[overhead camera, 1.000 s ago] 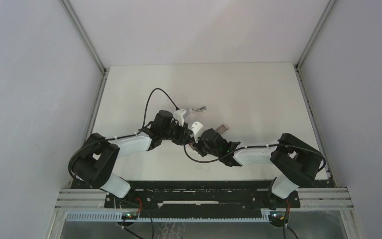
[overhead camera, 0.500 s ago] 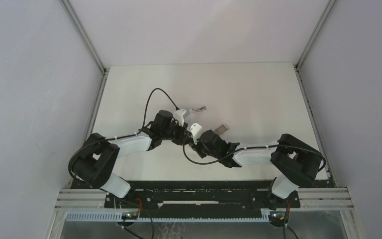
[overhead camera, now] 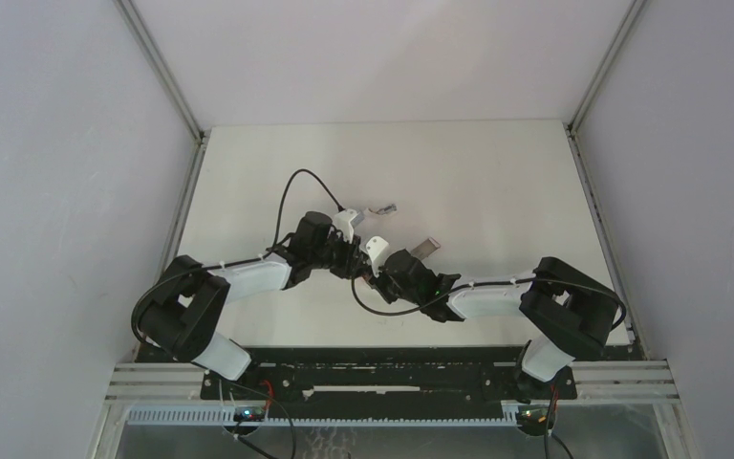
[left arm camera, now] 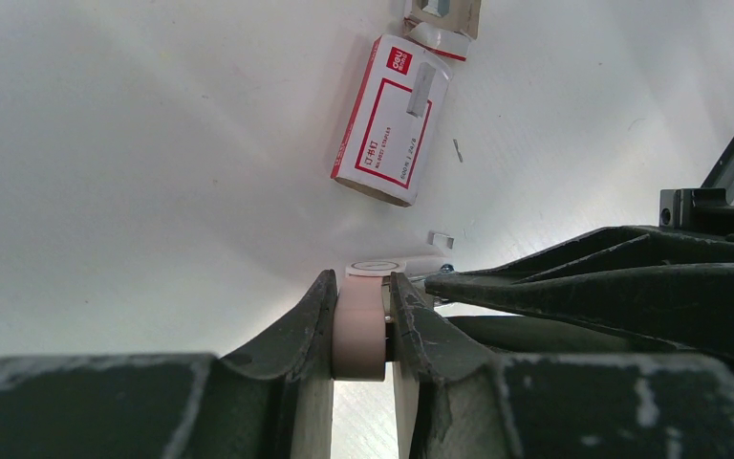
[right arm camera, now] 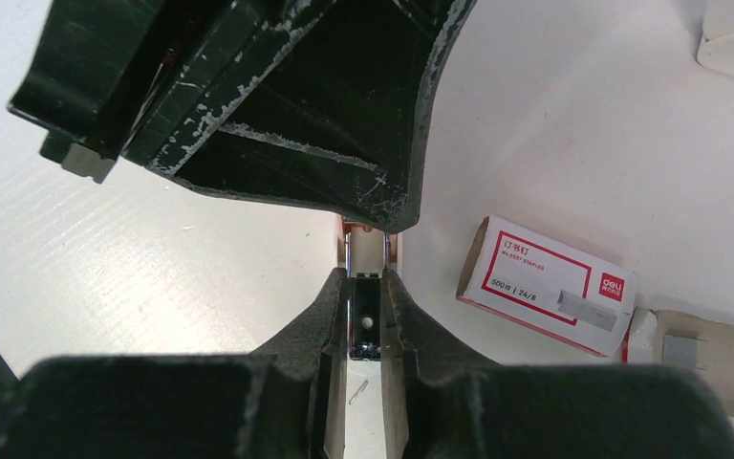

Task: Load the staples into the stapler

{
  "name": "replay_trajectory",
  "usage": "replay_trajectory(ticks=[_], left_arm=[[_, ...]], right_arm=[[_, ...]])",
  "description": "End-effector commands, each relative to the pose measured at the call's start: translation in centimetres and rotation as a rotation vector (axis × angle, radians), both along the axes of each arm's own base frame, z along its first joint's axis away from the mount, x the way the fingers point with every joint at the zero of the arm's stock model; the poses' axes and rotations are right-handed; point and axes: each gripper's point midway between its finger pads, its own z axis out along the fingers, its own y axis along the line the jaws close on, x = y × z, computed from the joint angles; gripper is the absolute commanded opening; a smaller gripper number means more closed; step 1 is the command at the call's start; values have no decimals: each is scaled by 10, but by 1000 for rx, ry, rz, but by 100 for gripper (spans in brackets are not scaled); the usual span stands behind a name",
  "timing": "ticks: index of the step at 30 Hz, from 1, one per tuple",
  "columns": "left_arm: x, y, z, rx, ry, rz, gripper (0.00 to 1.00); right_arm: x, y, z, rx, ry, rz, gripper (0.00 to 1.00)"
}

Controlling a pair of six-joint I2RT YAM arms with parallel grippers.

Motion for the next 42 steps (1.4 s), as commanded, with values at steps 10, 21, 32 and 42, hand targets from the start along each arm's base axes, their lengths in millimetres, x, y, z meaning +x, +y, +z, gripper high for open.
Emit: replay_trajectory(ticks=[10,21,32,42], left_arm=[[-14,1,-9,39,53,-47,17],[-14,1,-9,38,52,-46,17],[-13,0,-9,36,54,-44,17],[-13,0,-9,34,58,-40,18]], right_arm=[[4,6,10,23,-10,-17,5],[6,4,13,31,-7,-35,25],[5,6,52,146,6,-32,46],[23,-7,40,9,128,-172,43]])
